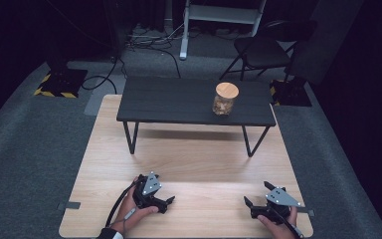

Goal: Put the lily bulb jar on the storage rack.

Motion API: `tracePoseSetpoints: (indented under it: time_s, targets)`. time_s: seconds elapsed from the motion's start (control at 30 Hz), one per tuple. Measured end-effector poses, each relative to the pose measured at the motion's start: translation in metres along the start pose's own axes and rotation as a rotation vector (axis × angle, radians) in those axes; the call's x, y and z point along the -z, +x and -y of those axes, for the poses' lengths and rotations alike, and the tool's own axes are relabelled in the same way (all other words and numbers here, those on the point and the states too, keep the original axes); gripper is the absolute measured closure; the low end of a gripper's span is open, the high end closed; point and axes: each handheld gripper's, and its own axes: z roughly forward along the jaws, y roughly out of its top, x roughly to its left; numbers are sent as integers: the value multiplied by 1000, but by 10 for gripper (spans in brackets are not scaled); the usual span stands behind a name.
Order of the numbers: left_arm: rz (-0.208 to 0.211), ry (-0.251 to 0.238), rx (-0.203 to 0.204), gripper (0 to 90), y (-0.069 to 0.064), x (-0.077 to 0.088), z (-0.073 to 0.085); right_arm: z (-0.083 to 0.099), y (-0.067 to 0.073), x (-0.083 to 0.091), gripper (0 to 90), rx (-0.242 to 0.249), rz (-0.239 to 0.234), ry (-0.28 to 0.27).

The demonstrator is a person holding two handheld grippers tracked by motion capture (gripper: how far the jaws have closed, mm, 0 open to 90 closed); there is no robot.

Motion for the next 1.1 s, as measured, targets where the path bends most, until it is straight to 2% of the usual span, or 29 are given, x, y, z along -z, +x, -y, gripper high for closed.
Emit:
tracePoseSetpoints:
  time_s: [0.17, 0.27, 0.37, 0.5, 1.1]
  targets:
    - [0, 0, 0, 7, 0, 0, 0, 11, -1, -7, 42, -28, -6, 44]
    - [0, 0, 0, 7, 0, 0, 0, 12, -2, -8, 44, -44, 1, 48]
    - [0, 0, 0, 7, 0, 0, 0, 13, -5, -9, 39, -64, -13, 44]
    - [1, 0, 0, 7, 0, 0, 0, 13, -14, -12, 30, -124, -44, 58]
    - [1, 0, 1, 7, 0, 0, 0, 12, -16, -13, 18, -121, -51, 61]
